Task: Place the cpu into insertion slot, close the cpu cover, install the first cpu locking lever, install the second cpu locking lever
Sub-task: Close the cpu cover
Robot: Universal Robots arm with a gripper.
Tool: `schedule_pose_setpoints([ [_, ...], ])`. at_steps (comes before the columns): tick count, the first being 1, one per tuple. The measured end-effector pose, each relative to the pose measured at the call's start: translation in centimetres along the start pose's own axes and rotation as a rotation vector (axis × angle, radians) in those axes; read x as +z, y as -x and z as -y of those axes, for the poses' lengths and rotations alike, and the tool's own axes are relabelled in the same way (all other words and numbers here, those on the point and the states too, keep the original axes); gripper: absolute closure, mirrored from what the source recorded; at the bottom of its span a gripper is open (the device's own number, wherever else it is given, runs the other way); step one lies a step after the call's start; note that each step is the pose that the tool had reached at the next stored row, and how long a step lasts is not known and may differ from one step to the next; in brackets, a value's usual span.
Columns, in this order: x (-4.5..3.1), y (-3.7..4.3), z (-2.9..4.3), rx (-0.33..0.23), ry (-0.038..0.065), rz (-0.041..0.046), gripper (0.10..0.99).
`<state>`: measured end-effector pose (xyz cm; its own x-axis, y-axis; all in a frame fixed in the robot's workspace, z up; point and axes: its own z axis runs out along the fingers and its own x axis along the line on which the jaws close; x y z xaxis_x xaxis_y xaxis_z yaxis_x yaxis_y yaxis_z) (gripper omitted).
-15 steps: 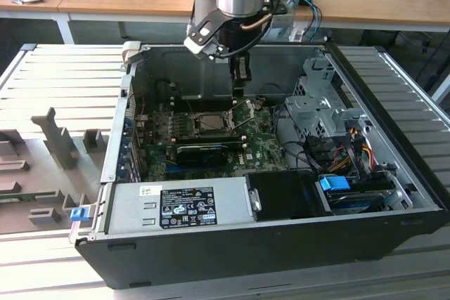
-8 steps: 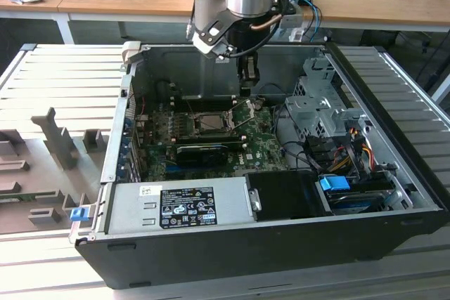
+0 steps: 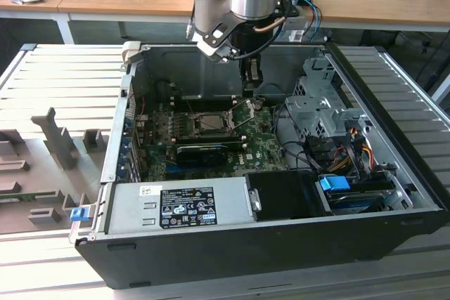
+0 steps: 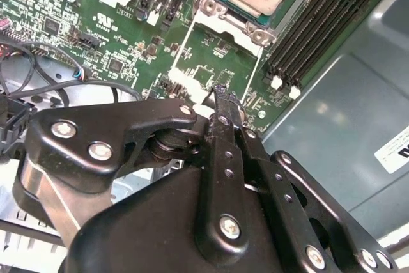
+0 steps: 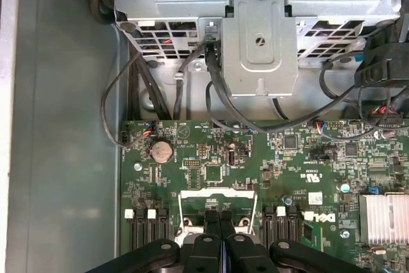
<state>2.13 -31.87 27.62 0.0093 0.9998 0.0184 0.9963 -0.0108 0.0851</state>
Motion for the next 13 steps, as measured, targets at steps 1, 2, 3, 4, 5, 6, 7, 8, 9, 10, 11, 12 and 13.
schedule_pose_setpoints([
  [1, 0.09, 0.00, 0.01, 0.000, 0.000, 0.0000, 0.980],
  [2, 0.17, 0.00, 0.01, 0.000, 0.000, 0.0000, 0.980],
  [3, 0.21, 0.01, 0.02, 0.000, 0.000, 0.0001, 0.980],
  [4, 0.23, 0.01, 0.02, 0.000, 0.000, 0.0003, 0.980],
  [5, 0.25, 0.01, 0.01, 0.000, 0.000, 0.0002, 0.980],
  [6, 0.28, 0.01, -0.04, 0.000, 0.000, 0.0001, 0.980],
  [7, 0.29, 0.01, -0.09, 0.000, 0.000, 0.0001, 0.980],
  [8, 0.32, 0.00, -0.21, 0.000, 0.000, 0.0000, 0.980],
  [9, 0.35, 0.00, -0.34, 0.000, 0.000, 0.0000, 0.980],
  [10, 0.41, 0.00, -0.52, 0.000, 0.000, -0.0002, 0.980],
  [11, 0.49, 0.00, -0.68, 0.000, 0.000, 0.0000, 0.980],
  [12, 0.55, 0.00, -0.83, 0.000, 0.000, 0.0002, 0.980],
  [13, 0.66, 0.00, -1.03, 0.000, 0.000, 0.0002, 0.980],
])
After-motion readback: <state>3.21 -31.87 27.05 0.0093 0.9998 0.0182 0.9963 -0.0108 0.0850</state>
